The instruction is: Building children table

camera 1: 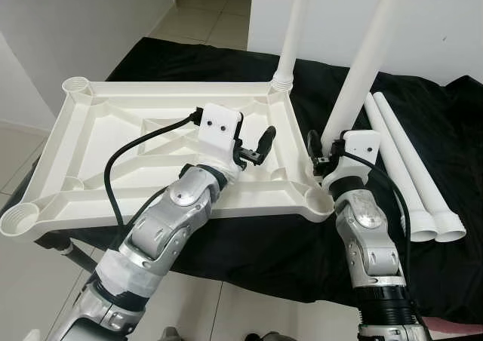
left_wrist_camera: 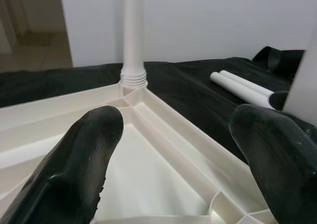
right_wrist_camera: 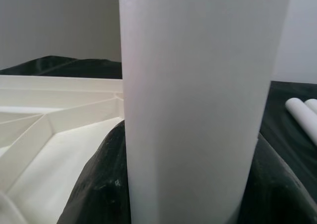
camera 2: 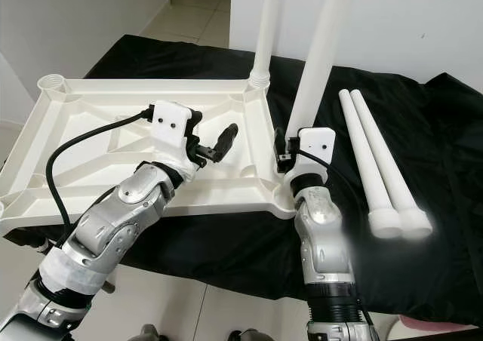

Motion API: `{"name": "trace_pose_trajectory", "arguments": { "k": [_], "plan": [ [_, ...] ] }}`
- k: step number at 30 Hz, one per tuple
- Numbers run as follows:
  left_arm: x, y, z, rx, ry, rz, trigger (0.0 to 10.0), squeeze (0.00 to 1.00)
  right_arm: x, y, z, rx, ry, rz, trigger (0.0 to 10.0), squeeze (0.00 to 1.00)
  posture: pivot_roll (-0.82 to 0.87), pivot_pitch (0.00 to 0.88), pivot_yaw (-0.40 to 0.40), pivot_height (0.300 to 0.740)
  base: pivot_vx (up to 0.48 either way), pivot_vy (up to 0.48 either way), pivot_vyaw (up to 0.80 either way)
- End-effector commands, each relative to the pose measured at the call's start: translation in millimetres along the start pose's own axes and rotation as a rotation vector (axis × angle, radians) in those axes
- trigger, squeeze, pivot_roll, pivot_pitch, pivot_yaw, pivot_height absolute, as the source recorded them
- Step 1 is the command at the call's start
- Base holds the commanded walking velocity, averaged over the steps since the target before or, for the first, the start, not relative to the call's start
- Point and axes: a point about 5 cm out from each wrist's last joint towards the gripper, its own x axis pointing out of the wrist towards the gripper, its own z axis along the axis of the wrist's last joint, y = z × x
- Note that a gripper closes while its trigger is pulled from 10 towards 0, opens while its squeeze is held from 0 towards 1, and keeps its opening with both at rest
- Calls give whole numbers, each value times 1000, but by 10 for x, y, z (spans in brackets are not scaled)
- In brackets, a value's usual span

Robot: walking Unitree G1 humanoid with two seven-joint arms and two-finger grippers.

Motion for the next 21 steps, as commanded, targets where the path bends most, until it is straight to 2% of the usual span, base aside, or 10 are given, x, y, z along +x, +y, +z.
{"name": "trace_pose_trajectory", "arguments": {
  "k": [1,10,14,21],
  "plan": [
    [-70,-216,-86,30,28,-382,10000,0,-29,4,-5,14,-14,4,10000,0,17,116,-37,740,0,0,0],
    [-129,-206,-164,99,21,-383,10000,0,-119,-5,-81,12,0,21,10000,0,17,120,-36,740,0,0,0],
    [-171,-223,-192,94,36,-414,10000,0,-157,-9,-95,17,-2,30,10000,0,16,121,-36,740,0,0,0],
    [-266,-269,-242,38,70,-490,10000,0,-214,-21,-138,28,7,33,10000,0,11,121,-41,740,0,0,0]
  ]
}}
